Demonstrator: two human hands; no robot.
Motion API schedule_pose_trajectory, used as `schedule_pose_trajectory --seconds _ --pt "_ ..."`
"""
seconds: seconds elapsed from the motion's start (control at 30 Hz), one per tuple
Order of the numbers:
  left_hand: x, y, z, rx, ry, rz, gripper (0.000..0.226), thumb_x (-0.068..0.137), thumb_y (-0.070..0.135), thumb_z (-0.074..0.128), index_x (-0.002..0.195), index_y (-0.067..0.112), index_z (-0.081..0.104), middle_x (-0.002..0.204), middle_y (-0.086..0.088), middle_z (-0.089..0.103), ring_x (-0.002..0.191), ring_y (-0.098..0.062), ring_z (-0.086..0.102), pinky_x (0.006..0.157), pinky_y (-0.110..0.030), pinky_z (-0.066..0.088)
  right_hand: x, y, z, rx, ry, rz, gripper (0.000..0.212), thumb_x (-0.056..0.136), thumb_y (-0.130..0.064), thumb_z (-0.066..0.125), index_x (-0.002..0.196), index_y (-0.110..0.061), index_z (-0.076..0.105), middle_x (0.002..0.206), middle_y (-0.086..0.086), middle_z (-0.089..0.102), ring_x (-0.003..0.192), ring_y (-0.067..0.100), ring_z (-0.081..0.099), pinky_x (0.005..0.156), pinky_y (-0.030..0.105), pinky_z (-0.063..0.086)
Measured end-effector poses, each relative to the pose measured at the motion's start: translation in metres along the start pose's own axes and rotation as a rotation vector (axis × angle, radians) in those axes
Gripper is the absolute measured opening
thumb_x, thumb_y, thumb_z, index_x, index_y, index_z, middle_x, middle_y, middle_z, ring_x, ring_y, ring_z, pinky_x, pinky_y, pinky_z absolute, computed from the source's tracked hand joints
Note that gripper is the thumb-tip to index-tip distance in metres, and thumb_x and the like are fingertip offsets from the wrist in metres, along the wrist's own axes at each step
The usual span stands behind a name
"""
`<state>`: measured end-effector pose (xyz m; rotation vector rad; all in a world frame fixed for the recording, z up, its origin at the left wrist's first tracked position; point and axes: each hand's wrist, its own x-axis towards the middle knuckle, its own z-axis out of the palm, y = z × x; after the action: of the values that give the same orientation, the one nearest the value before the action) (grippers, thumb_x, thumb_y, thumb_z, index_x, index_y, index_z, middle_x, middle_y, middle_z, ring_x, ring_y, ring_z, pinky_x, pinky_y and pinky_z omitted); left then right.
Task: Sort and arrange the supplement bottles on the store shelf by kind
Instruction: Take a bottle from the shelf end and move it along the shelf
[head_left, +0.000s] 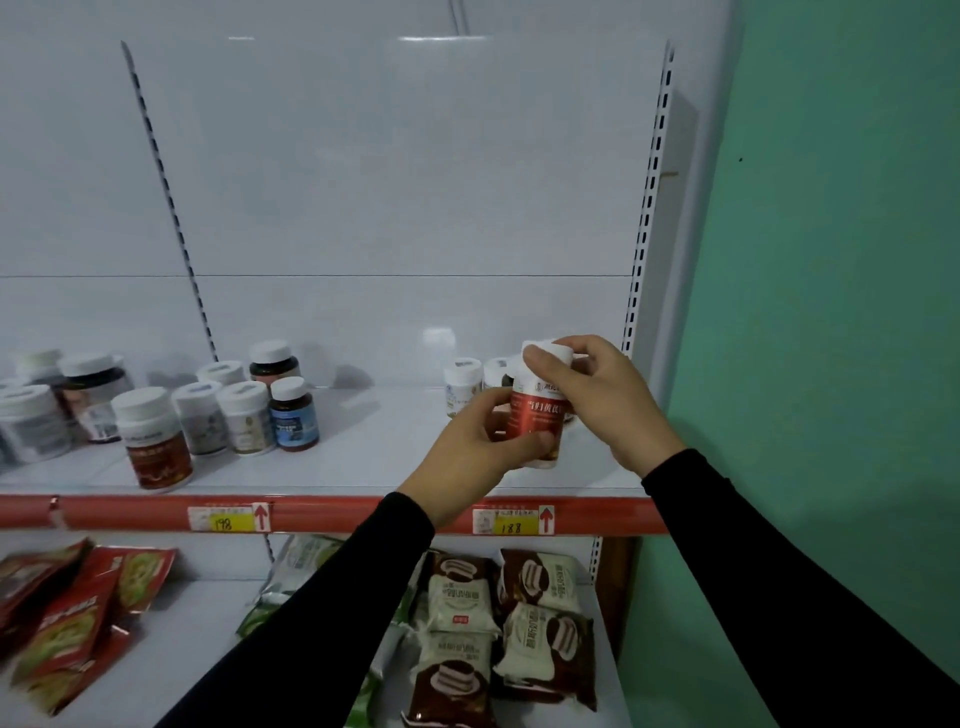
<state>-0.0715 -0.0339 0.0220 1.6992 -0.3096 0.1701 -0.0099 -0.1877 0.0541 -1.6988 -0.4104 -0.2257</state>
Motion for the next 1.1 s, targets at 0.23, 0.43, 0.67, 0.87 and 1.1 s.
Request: schedule_pose_trajectory --seconds 0.23,0.43,0.67,0.87,1.1 --pt "-0.018 0.001 -0.033 -0.058 0.05 -0.01 0.036 0.086 0.009 0.071 0.116 0.024 0.059 0.109 -0.01 0.071 0.089 -0.017 0.073 0.073 -0.019 0.055 -0.006 0.0 0.033 0.071 -0.162 0.002 0.055 0.061 -0.065 0.07 0.11 -0.04 0.061 0.105 -0.001 0.072 0.094 0.013 0.071 0.09 0.044 0.057" --pt "-0.031 0.003 -0.052 -0.009 0.091 -0.025 0.044 0.088 0.01 0.069 0.129 0.016 0.053 0.11 -0.01 0.071 0.091 -0.016 0.073 0.074 -0.016 0.053 -0.011 0.0 0.051 0.055 -0.316 -0.046 0.072 0.069 -0.053 0.079 0.133 -0.041 0.048 0.118 0.005 0.067 0.099 0.014 0.071 0.087 0.036 0.057" --pt "-0.051 0.005 -0.077 0.107 0.192 -0.027 0.044 0.088 0.014 0.07 0.13 0.018 0.055 0.109 -0.005 0.073 0.097 -0.014 0.072 0.087 -0.024 0.055 -0.01 -0.001 0.088 0.055 -0.327 -0.11 0.069 0.071 -0.048 0.078 0.133 -0.043 0.048 0.116 -0.004 0.066 0.103 0.014 0.068 0.091 0.04 0.055" --pt "-0.089 0.003 -0.136 0.308 0.509 -0.079 0.045 0.089 0.032 0.067 0.133 0.023 0.056 0.115 0.008 0.067 0.106 -0.004 0.063 0.087 -0.022 0.049 -0.014 -0.002 0.142 0.068 -0.353 -0.155 0.056 0.08 -0.04 0.075 0.131 -0.031 0.053 0.115 -0.021 0.062 0.095 -0.002 0.066 0.077 0.02 0.048" --pt "-0.135 -0.012 -0.246 0.34 0.898 -0.067 0.013 0.087 0.031 0.067 0.096 0.022 0.067 0.089 0.003 0.071 0.087 -0.016 0.068 0.078 -0.031 0.055 -0.022 -0.001 0.214 0.023 -0.338 -0.191 0.049 0.084 -0.031 0.075 0.124 -0.036 0.048 0.112 -0.021 0.056 0.096 -0.003 0.062 0.065 0.005 0.047"
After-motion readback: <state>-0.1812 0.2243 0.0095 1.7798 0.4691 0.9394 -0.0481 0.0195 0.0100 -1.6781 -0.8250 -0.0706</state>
